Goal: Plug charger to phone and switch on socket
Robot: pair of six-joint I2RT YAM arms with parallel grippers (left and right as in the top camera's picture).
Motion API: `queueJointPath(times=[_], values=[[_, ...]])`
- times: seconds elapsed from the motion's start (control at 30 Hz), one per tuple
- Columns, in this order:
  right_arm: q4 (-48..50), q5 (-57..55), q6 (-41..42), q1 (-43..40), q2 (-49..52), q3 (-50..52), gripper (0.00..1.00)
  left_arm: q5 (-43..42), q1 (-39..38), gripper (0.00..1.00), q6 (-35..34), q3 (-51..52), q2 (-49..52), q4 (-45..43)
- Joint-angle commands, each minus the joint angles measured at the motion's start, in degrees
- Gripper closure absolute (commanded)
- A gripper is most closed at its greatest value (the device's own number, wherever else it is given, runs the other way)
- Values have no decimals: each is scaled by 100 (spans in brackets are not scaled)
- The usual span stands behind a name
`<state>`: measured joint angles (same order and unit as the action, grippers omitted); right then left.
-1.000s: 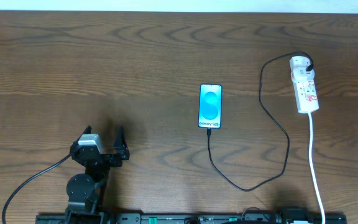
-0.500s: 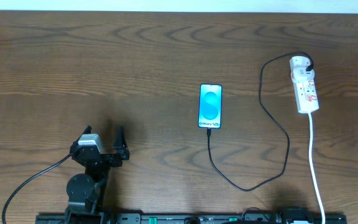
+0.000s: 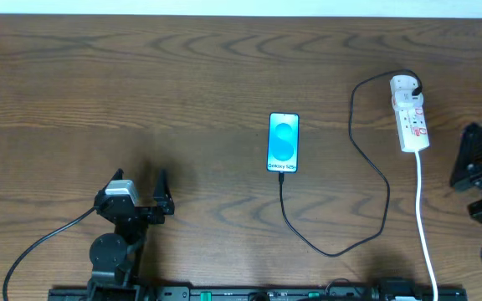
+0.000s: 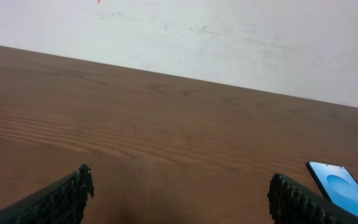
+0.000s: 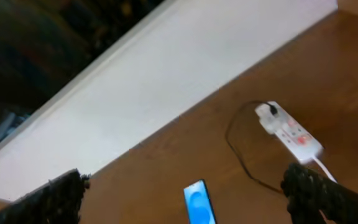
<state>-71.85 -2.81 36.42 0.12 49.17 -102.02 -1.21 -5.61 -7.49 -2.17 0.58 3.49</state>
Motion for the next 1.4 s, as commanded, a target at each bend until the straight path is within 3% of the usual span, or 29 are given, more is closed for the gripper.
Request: queueJointPath(times=[0.0, 0.17, 0.7, 0.97, 1.13, 1.37], values=[[-540, -177, -7, 35, -15, 9, 1, 15, 39, 8, -4, 186, -28, 66], [-1421, -435, -26, 35, -15, 9, 1, 15, 39, 8, -4, 186, -28, 66], [-2011, -935, -26, 46, -15, 251, 1, 15, 39, 8, -4, 186, -28, 66], [-1493, -1078, -26, 20, -400, 1703, 1, 15, 39, 8, -4, 186, -28, 66], [-289, -1082, -26, 20, -1453, 3397, 1, 15, 39, 8, -4, 186, -28, 66], [433, -1084, -26, -2, -2710, 5007, 1, 15, 39, 8, -7, 186, -28, 66]])
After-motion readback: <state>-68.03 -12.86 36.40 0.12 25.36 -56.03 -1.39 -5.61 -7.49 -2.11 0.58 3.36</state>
